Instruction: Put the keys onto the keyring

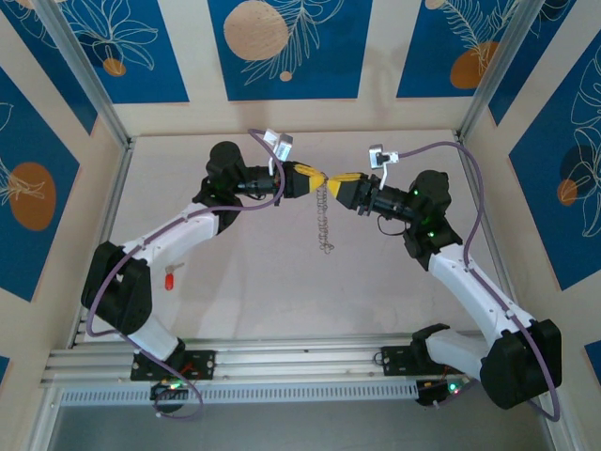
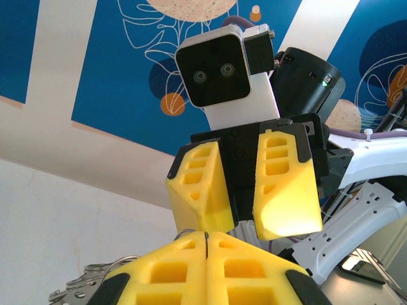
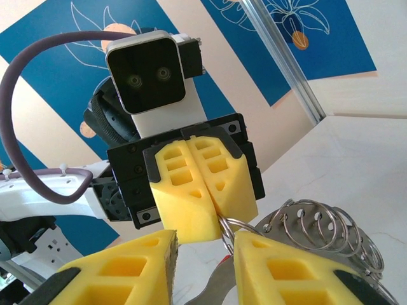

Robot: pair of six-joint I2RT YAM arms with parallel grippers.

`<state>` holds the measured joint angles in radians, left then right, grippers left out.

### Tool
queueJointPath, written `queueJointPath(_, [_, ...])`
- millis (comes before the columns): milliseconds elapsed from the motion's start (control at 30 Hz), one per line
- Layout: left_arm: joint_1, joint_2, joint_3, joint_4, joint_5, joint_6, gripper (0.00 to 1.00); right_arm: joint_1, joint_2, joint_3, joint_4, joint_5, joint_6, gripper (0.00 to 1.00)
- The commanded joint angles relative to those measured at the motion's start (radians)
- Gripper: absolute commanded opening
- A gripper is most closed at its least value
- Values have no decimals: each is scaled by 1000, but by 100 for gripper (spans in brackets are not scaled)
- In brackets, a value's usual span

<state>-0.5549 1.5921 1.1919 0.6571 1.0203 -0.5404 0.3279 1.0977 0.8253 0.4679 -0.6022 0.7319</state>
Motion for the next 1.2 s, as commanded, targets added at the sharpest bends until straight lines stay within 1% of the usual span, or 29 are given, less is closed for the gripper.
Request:
queueJointPath(0, [-7, -15, 28, 39, 17, 5, 0, 15, 9, 29, -10, -32, -20, 28])
queueJointPath(233, [-7, -14, 28, 42, 19, 1, 0, 26, 28, 47, -17, -46, -31, 24])
queueJointPath(333, [-7, -14, 29, 45, 19, 2, 0, 24, 28, 49, -26, -39, -36, 24])
queueJointPath(400, [-7, -12, 28, 45, 18, 0, 0, 12, 19, 42, -33, -26, -37, 25])
queueJointPath(567, [-8, -13, 29, 47, 21, -3, 0, -37, -29, 9, -44, -10, -19, 31])
queueJointPath(700, [-7, -12, 29, 47, 23, -5, 0, -49, -40, 1, -51, -6, -10, 36])
queueJointPath(867, [-8, -10, 35, 47, 26, -6, 0, -40, -18, 5, -42, -17, -6, 36])
queueJointPath(1167, [-7, -6, 44, 45, 27, -12, 0, -14, 6, 16, -40, -20, -11, 34])
